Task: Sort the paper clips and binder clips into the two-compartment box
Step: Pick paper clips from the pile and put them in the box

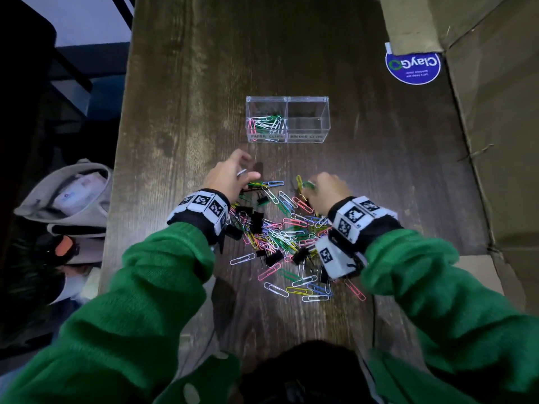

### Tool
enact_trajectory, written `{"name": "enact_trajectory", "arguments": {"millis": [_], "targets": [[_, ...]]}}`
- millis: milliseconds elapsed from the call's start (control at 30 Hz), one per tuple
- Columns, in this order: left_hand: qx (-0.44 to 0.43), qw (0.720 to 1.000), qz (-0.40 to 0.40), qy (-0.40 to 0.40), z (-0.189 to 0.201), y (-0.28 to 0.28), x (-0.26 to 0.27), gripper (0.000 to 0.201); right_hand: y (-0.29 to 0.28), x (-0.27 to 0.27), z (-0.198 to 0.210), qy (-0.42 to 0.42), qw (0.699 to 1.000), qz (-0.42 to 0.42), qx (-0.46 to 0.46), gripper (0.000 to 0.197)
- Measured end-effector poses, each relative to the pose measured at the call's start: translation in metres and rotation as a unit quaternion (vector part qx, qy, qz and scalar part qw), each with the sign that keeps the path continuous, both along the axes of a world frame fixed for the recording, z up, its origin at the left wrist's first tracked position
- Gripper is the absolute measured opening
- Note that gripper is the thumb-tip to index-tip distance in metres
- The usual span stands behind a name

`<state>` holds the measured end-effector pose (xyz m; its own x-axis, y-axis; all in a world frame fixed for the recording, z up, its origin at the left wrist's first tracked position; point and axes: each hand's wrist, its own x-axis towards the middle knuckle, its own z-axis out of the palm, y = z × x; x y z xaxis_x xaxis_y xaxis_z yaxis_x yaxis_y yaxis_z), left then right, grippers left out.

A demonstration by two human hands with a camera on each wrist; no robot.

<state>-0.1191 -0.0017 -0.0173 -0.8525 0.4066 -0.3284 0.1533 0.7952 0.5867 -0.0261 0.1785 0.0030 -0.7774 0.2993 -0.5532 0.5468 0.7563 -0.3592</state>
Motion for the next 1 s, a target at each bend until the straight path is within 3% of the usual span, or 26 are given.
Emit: {"name": "enact_trajectory", "arguments": {"millis": [133,233,467,667,833,900,1000], "targets": [[-0.047,0.998,-0.045,0.007,-0.001,-0.003,0.006,0.016,0.011,-0.040,0.034,0.088,0.996,-0.012,-0.001,0.025],[-0.074,0.993,-0.088,0.034,0.001,0.000,0.014,0.021,0.006,-0.091,0.050,0.142,0.990,0.010,0.010,0.028],[-0.124,0.980,-0.150,0.037,-0.003,0.001,0.021,0.033,-0.019,-0.146,0.044,0.118,0.988,0.086,0.043,0.026],[-0.057,0.992,-0.095,0.067,-0.009,-0.007,0.023,0.025,-0.016,-0.091,0.026,0.223,0.971,0.085,0.011,0.034],[-0.044,0.996,-0.058,0.043,-0.011,-0.009,0.025,0.025,-0.016,-0.017,-0.020,0.096,0.979,0.177,-0.002,0.032],[-0.022,0.999,-0.035,0.034,-0.010,-0.009,0.025,0.025,-0.015,0.005,-0.026,0.094,0.973,0.209,0.031,0.038],[0.002,1.000,-0.005,0.031,-0.008,-0.006,0.025,0.024,-0.020,0.025,-0.027,0.107,0.974,0.193,0.053,0.050]]}}
